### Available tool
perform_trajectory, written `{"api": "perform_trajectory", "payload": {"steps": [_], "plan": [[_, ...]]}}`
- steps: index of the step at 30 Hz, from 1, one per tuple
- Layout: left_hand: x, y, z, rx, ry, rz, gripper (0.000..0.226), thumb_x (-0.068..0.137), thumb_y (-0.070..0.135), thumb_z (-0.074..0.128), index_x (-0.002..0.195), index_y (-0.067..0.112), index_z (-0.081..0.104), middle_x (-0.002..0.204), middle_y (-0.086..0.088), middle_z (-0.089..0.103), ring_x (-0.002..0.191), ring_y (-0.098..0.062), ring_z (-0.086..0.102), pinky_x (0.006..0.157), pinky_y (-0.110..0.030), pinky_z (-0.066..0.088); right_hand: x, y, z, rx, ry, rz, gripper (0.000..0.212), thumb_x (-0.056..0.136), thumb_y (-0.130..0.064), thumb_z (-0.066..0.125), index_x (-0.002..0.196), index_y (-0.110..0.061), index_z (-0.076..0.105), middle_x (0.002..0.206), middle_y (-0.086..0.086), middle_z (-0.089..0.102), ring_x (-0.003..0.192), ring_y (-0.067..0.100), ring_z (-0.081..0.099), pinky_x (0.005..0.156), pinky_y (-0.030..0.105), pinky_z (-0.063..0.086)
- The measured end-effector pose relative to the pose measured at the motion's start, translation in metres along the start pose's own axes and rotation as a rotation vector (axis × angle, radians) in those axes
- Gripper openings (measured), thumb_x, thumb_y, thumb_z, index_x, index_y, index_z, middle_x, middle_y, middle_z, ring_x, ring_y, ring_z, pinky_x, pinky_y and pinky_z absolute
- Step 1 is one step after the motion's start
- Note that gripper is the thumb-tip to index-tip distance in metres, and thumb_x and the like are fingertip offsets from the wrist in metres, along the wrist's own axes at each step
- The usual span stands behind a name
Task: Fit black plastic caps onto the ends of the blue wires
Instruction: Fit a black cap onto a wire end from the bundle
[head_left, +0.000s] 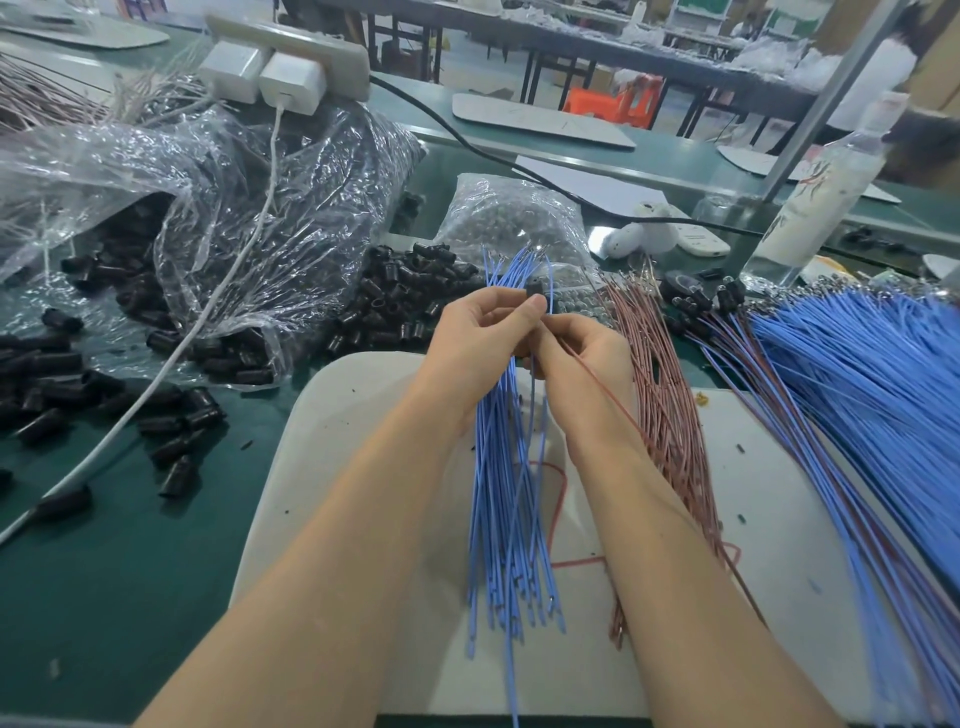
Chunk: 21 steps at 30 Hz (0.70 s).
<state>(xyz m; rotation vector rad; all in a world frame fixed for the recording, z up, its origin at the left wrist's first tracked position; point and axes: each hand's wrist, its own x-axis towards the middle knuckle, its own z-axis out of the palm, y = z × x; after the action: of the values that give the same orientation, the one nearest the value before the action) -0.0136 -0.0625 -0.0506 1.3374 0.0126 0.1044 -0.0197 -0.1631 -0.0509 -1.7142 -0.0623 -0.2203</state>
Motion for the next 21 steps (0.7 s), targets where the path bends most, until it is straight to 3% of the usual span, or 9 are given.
{"api": "perform_trajectory", "payload": {"steps": [2,6,14,16,18,21], "plan": [[-0.001,0.002,0.001,-0.007,0.007,0.003,0.009,0.089,0.016,0.065,0.092,0.008,0.065,0.071,0.001,0.070,0.064,-0.012,0.063,0.063,-0.025,0.056,0.001,0.000,-0.001,-0.011,-0.026,0.007,0.014,0.090,-0.019,0.065,0.079,-0.012,0.070,0.066,-0.003,0.068,0.059,0.001,0.060,0.058,0.015,0.045],[-0.004,0.007,0.001,-0.003,0.068,0.021,0.006,0.091,0.015,0.061,0.091,0.010,0.064,0.070,0.005,0.068,0.055,0.000,0.059,0.050,-0.013,0.046,0.001,-0.001,-0.002,0.006,-0.105,0.033,0.015,0.090,-0.010,0.064,0.075,-0.011,0.066,0.058,-0.005,0.065,0.052,-0.002,0.059,0.053,0.010,0.043],[-0.001,0.010,-0.001,-0.054,0.132,-0.050,0.017,0.094,0.014,0.057,0.080,0.013,0.066,0.070,0.002,0.064,0.054,-0.005,0.054,0.057,-0.020,0.048,0.000,-0.003,-0.005,-0.135,-0.157,0.015,0.018,0.091,-0.026,0.061,0.076,-0.019,0.069,0.064,-0.003,0.069,0.057,0.002,0.060,0.063,0.022,0.050],[0.004,0.011,-0.009,-0.067,0.186,-0.081,0.020,0.094,0.017,0.056,0.076,0.016,0.066,0.074,0.001,0.061,0.059,-0.007,0.051,0.059,-0.020,0.043,0.001,-0.007,-0.010,-0.010,-0.159,0.068,0.018,0.096,-0.021,0.052,0.088,-0.017,0.067,0.070,-0.004,0.072,0.062,0.003,0.063,0.062,0.019,0.050],[0.006,0.010,-0.013,-0.030,0.213,-0.065,0.015,0.094,0.017,0.057,0.084,0.014,0.067,0.074,0.002,0.062,0.058,-0.003,0.052,0.057,-0.016,0.043,0.005,-0.012,-0.018,0.273,-0.175,0.154,0.018,0.099,-0.011,0.045,0.101,-0.014,0.063,0.082,-0.001,0.074,0.072,0.008,0.068,0.065,0.021,0.053],[0.003,0.006,-0.008,0.270,0.196,0.085,0.016,0.092,0.016,0.060,0.105,0.010,0.065,0.087,0.002,0.068,0.072,0.000,0.061,0.070,-0.013,0.048,0.008,-0.017,-0.029,0.466,-0.186,0.171,0.020,0.102,-0.014,0.040,0.110,-0.016,0.059,0.090,0.000,0.075,0.076,0.013,0.069,0.069,0.023,0.055]]}}
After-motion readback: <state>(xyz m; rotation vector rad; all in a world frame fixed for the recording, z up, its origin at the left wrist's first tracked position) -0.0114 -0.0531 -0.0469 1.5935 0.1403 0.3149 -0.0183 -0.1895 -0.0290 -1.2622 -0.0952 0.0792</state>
